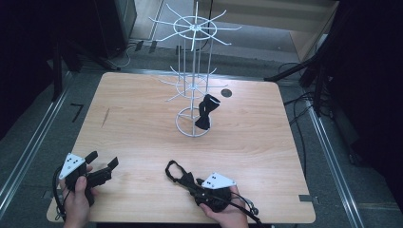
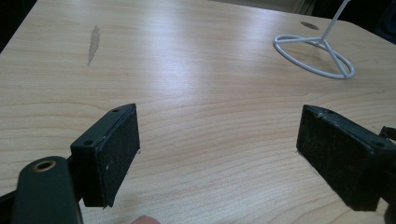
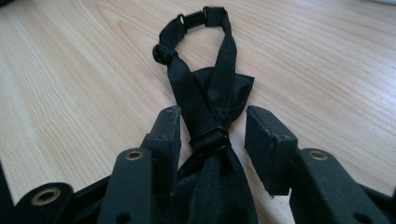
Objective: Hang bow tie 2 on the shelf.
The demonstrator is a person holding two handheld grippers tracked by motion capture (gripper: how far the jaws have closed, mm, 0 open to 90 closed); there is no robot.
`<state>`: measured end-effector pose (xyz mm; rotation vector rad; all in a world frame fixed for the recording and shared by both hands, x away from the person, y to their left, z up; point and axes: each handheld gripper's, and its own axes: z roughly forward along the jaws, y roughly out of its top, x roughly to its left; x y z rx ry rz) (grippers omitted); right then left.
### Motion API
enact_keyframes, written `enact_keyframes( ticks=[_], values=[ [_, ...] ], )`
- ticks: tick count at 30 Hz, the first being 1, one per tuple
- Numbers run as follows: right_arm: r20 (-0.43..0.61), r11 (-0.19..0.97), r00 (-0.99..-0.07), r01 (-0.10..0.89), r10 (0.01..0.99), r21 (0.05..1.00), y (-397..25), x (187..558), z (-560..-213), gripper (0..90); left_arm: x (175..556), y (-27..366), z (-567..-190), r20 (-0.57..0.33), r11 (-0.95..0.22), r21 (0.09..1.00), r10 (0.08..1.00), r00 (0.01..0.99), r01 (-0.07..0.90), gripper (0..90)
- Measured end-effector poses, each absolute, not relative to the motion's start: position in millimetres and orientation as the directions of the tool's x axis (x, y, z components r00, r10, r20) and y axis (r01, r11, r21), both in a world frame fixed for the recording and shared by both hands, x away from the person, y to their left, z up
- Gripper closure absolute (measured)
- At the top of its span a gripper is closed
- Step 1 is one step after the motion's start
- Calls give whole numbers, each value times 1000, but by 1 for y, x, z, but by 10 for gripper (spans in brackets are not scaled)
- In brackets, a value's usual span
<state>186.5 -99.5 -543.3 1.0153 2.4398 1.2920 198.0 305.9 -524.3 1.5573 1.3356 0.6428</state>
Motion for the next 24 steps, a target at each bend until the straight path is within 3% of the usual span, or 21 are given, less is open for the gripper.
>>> enact_keyframes(
  ticks=[6, 12, 24],
  values=[
    [109, 405, -746, 471, 657, 784, -97, 185, -545, 600, 198, 306, -524, -185, 50, 894, 946, 265, 446, 141],
    [42, 440, -743, 440, 668, 783, -95, 182, -545, 683, 198, 306, -524, -185, 50, 894, 947, 264, 446, 141],
    [38, 440, -740, 438, 671, 784, -93, 182, -544, 755, 198, 306, -524, -186, 51, 894, 946, 264, 446, 141]
  ],
)
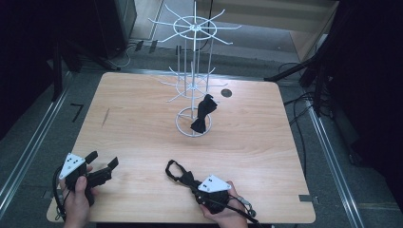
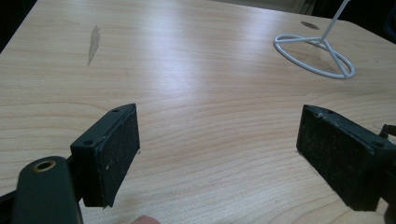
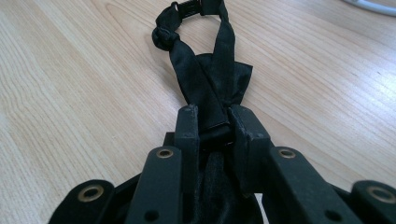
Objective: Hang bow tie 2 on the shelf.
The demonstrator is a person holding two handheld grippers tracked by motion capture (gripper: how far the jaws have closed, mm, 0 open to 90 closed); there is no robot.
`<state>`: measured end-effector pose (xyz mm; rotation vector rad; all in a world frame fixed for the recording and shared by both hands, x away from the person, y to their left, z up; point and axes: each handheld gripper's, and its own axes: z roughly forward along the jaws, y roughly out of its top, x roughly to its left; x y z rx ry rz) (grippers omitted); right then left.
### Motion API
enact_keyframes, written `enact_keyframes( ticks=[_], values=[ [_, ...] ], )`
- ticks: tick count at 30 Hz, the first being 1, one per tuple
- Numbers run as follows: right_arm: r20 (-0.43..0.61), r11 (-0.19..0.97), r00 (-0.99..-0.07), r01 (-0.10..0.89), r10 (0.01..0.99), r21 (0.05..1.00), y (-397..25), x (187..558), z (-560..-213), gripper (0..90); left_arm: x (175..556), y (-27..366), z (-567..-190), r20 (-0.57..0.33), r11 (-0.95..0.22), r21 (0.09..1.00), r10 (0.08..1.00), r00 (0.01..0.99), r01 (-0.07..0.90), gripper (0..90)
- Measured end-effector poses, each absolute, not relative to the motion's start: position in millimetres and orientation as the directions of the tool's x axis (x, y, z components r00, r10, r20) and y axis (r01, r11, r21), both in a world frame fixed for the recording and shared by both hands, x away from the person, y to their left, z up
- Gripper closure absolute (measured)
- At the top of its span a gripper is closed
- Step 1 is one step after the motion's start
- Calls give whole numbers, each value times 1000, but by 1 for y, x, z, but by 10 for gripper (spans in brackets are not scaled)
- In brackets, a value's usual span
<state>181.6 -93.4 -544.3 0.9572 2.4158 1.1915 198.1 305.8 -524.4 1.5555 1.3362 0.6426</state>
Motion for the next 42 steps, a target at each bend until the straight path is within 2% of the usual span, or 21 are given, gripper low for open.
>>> enact_keyframes(
  ticks=[4, 28, 42],
  values=[
    [46, 436, -738, 446, 673, 782, -94, 182, -542, 757, 198, 306, -524, -185, 50, 893, 946, 265, 446, 141],
    [-9, 329, -719, 307, 695, 893, -101, 174, -511, 758, 198, 306, -524, -185, 50, 893, 946, 265, 447, 142],
    [-26, 298, -710, 262, 704, 918, -101, 173, -503, 758, 198, 306, -524, -185, 49, 893, 947, 264, 447, 142]
  ],
)
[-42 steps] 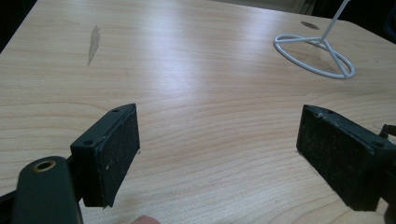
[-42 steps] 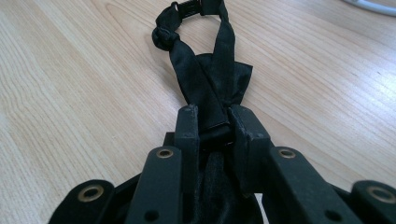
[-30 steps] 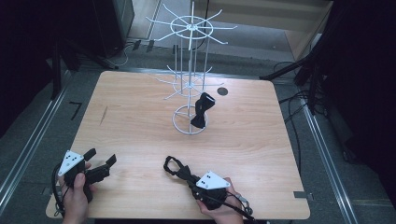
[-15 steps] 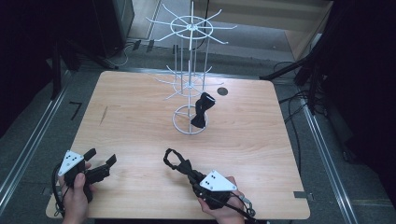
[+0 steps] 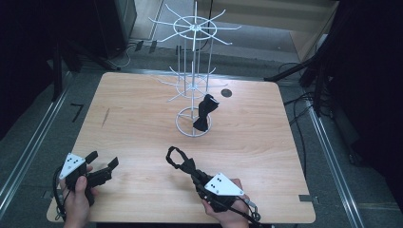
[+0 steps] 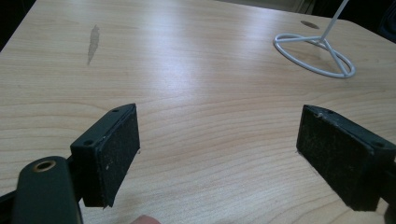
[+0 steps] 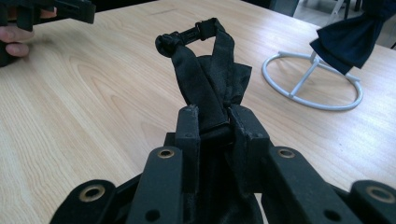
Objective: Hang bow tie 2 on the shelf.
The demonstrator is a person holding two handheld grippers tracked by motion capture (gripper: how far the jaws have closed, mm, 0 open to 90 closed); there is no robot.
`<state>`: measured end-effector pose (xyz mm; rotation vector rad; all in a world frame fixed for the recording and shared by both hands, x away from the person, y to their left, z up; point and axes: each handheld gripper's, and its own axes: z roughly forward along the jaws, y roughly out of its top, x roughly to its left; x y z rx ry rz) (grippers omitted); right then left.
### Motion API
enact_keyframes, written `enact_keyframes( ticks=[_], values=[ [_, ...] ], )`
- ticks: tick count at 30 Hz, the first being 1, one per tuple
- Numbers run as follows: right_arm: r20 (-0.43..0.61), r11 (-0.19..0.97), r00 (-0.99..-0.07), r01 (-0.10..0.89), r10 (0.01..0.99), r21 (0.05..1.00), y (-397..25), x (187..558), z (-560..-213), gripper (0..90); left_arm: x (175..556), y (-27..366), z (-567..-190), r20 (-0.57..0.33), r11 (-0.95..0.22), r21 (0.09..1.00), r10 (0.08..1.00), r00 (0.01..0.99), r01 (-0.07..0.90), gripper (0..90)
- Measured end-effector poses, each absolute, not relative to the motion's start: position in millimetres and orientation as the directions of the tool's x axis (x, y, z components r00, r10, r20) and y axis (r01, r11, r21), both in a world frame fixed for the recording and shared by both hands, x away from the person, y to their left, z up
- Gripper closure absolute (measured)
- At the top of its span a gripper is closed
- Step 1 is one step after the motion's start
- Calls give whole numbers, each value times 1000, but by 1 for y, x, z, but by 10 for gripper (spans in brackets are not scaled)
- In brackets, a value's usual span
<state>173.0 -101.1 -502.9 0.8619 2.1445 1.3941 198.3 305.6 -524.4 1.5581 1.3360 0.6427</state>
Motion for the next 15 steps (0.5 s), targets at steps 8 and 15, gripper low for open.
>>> enact_keyframes(
  ticks=[8, 15],
  values=[
    [-34, 291, -710, 244, 703, 925, -100, 173, -499, 758, 198, 305, -524, -185, 50, 893, 947, 264, 447, 142],
    [-35, 283, -707, 237, 707, 929, -101, 174, -494, 757, 198, 305, -524, -184, 50, 894, 948, 262, 445, 141]
  ],
)
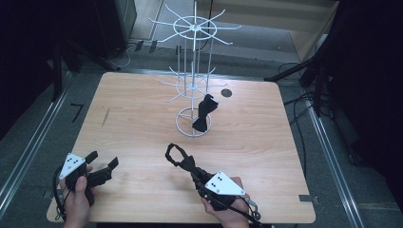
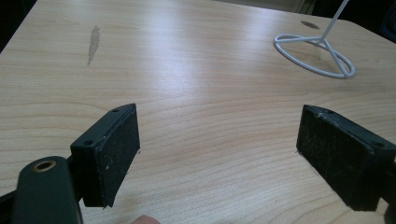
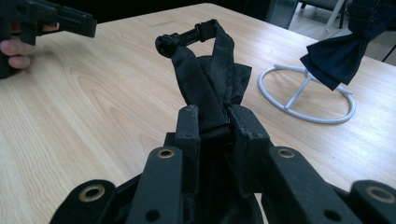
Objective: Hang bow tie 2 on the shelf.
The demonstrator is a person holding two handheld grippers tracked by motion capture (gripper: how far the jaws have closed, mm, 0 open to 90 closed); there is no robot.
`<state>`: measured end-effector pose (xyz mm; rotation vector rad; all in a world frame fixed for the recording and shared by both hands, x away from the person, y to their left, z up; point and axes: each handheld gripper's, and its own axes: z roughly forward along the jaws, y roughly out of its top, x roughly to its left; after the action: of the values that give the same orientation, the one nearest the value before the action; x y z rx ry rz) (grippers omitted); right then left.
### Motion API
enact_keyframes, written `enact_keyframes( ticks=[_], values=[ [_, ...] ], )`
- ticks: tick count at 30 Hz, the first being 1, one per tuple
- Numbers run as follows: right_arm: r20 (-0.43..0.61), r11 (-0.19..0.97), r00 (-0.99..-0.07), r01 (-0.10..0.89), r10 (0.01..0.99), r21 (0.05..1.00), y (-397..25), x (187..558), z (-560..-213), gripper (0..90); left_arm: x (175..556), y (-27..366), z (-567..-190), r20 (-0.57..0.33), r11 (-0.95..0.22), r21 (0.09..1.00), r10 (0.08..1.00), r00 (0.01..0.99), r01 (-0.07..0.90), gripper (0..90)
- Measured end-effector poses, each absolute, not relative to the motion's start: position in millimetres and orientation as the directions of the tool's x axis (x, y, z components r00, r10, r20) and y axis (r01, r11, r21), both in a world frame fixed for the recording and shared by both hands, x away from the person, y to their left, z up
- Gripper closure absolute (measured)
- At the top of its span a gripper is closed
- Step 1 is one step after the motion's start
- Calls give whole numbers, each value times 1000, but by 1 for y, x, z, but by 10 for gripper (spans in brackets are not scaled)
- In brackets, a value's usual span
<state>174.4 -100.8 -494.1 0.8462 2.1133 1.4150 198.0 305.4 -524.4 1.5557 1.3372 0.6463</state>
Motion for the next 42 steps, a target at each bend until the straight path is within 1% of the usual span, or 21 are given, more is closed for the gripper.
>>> enact_keyframes(
  ticks=[42],
  values=[
    [-62, 216, -670, 150, 740, 965, -94, 188, -462, 757, 198, 306, -524, -184, 51, 895, 948, 261, 442, 142]
  ],
)
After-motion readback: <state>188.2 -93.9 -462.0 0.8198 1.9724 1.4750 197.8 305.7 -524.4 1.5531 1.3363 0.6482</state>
